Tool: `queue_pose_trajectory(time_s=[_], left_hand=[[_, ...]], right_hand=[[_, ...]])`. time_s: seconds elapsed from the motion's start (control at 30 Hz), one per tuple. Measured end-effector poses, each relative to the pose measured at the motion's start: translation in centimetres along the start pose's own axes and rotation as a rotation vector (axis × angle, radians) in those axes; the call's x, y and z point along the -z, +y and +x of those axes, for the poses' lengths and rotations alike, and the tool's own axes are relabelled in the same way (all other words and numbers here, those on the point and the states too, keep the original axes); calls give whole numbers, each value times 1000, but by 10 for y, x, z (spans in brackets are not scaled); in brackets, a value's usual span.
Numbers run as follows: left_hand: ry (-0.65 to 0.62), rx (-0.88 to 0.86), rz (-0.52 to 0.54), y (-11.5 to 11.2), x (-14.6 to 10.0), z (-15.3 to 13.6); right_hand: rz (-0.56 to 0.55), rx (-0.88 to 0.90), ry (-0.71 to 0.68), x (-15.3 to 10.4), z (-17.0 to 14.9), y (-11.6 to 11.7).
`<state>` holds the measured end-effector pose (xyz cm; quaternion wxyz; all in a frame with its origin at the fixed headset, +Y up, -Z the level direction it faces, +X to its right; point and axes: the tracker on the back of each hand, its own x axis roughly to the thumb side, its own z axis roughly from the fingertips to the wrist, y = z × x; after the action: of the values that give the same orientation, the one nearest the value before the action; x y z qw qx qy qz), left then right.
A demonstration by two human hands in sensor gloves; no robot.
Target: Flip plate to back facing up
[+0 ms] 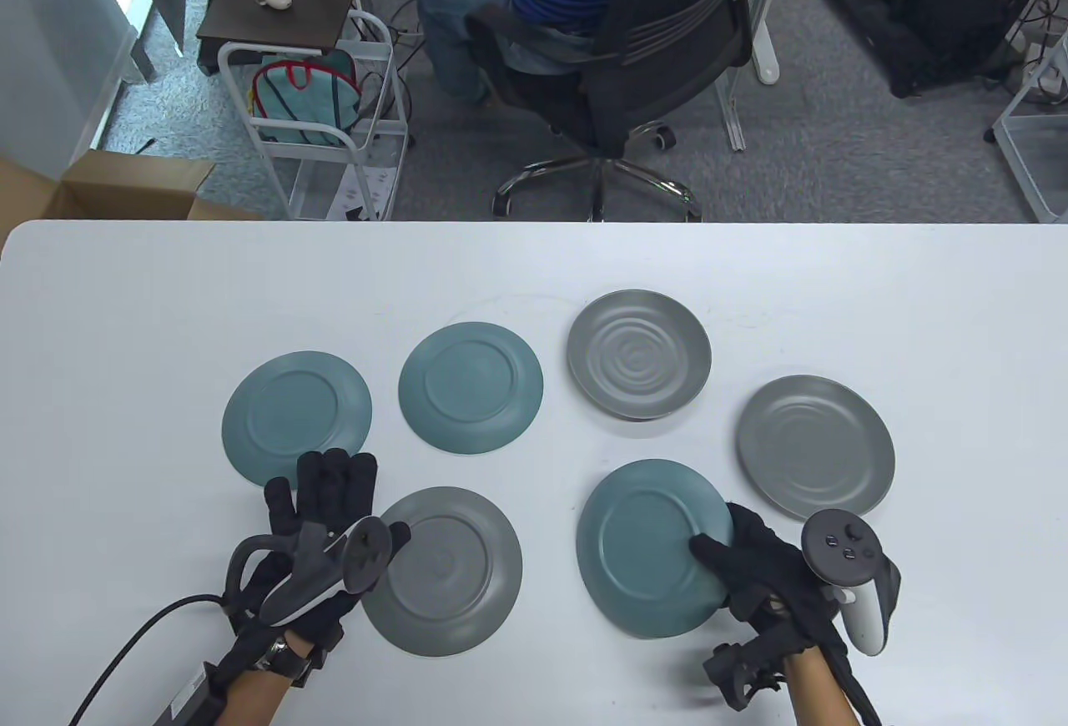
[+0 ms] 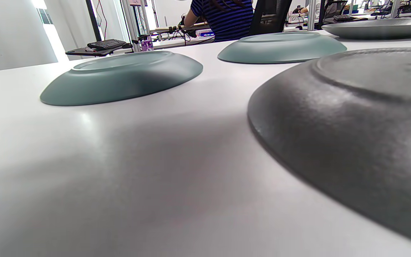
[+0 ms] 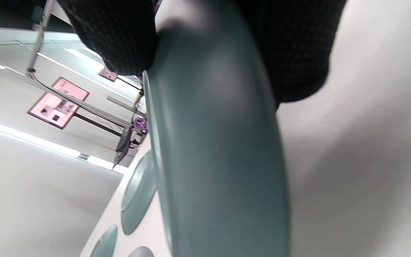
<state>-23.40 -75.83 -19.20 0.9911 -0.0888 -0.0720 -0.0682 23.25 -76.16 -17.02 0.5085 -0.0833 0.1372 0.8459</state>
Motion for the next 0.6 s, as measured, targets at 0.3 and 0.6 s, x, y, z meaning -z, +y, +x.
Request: queue_pose_trajectory(time_s=[0.3, 0.6], left_hand=[[3, -3, 1, 1, 0, -1], [2, -3, 1, 1, 0, -1]], right_hand=[[18, -106, 146, 6, -18, 4], [32, -235, 202, 9, -19, 5]])
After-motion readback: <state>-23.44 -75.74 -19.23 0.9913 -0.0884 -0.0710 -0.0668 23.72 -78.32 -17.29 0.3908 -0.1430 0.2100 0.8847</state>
